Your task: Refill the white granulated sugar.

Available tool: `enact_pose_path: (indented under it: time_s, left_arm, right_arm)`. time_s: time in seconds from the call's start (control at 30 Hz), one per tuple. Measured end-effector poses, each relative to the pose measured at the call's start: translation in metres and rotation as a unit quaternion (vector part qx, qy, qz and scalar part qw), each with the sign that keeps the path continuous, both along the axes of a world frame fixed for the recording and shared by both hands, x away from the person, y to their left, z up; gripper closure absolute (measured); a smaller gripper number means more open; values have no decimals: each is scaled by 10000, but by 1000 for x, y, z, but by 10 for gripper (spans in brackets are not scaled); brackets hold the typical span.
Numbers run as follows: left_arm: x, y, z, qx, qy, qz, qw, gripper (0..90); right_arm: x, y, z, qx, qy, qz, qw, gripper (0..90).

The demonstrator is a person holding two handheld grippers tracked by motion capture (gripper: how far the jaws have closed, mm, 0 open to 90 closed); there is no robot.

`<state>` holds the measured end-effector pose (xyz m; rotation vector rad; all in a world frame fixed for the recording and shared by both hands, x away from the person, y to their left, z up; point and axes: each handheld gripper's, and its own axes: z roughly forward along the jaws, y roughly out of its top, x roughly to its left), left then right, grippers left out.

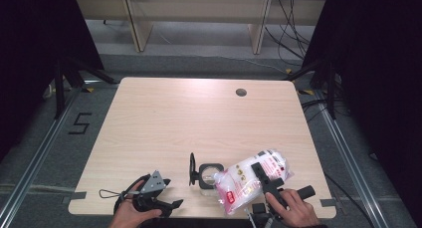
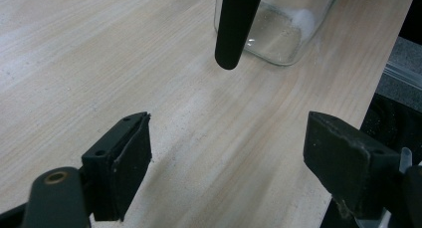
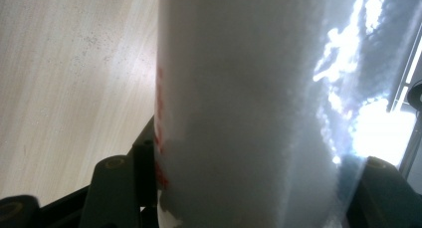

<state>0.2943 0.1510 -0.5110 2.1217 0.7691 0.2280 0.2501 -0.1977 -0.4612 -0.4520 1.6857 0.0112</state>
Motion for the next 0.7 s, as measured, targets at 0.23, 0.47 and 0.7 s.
enact_pose_path:
  time_s: [0.23,0.47,0.7]
  left_arm:
    - [0,0,0,-34,7,9,10000,186]
    - [1,0,0,17,-19,-36,10000,187]
    - [0,0,0,14,-7,6,10000,187]
  right_arm:
    - [3,0,2,-101,-54,149,9998,419]
    - [3,0,2,-86,-39,73,9999,420]
    - [2,2,6,-286,-131,124,9994,420]
